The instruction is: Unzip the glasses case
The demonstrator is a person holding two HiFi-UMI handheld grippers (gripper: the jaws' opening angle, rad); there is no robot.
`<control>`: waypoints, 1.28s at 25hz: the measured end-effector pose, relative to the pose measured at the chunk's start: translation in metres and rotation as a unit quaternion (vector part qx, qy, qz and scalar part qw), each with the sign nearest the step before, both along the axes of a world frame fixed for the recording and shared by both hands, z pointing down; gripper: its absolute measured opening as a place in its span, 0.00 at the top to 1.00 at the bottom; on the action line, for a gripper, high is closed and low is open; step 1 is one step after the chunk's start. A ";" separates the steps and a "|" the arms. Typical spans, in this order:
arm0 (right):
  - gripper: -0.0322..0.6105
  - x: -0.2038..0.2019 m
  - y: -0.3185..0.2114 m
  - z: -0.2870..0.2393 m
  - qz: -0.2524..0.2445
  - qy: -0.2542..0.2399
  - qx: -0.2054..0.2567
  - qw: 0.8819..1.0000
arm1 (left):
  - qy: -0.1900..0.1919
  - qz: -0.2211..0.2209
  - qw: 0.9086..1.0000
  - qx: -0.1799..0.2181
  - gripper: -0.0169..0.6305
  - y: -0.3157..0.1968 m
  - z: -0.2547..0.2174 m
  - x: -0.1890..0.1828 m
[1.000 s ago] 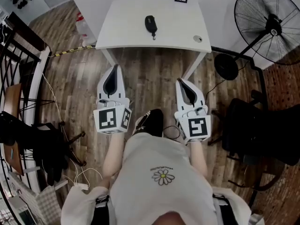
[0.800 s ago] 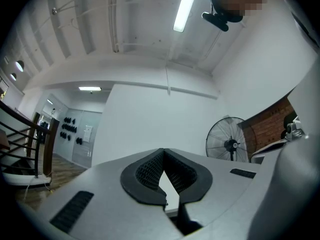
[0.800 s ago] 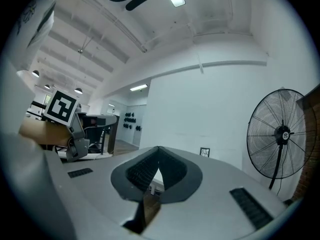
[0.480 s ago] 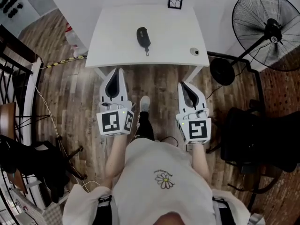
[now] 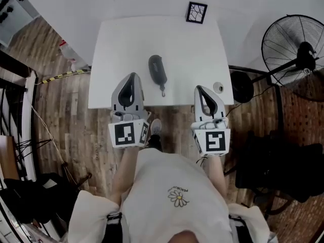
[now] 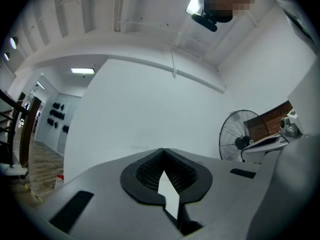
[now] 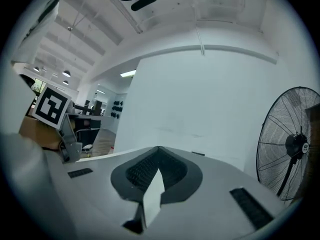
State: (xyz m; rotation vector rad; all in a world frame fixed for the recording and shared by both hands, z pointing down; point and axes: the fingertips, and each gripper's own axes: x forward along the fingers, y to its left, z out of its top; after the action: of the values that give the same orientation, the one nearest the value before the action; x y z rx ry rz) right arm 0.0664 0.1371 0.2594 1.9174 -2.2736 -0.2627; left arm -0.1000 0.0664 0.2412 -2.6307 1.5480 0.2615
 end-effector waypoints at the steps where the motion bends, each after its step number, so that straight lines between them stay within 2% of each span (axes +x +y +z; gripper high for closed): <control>1: 0.94 0.002 -0.018 -0.001 0.005 -0.001 -0.002 1.000 | 0.000 0.003 1.000 -0.006 0.96 -0.017 0.002 0.002; 5: 0.94 0.010 -0.080 0.004 0.022 0.004 -0.013 1.000 | 0.010 0.013 0.999 -0.029 0.96 -0.076 0.013 0.008; 9: 0.94 0.013 -0.118 0.010 0.015 0.002 -0.022 1.000 | 0.016 0.001 0.998 -0.057 0.96 -0.110 0.031 0.014; 12: 0.94 0.023 -0.138 0.015 0.005 0.001 -0.031 0.999 | 0.034 -0.003 0.996 -0.086 0.96 -0.120 0.041 0.026; 15: 0.94 0.032 -0.158 0.019 -0.013 -0.014 -0.035 0.999 | 0.041 -0.026 0.995 -0.090 0.96 -0.129 0.041 0.036; 20: 0.94 0.036 -0.176 0.019 -0.049 -0.011 -0.032 0.998 | 0.024 -0.056 0.995 -0.078 0.96 -0.138 0.037 0.047; 24: 0.94 0.044 -0.184 0.026 -0.059 -0.016 -0.042 0.997 | 0.034 -0.069 0.992 -0.104 0.96 -0.141 0.049 0.053; 29: 0.94 0.046 -0.189 0.041 -0.064 -0.023 -0.070 0.995 | 0.006 -0.076 0.990 -0.116 0.96 -0.140 0.062 0.063; 32: 0.94 0.046 -0.192 0.042 -0.072 -0.023 -0.065 0.995 | 0.011 -0.070 0.988 -0.135 0.96 -0.140 0.074 0.073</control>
State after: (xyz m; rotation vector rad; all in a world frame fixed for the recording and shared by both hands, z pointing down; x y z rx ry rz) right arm 0.1122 -0.0548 0.3010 1.7173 -2.3984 -0.0841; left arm -0.0269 -0.0736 0.3148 -2.7004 1.8893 0.0758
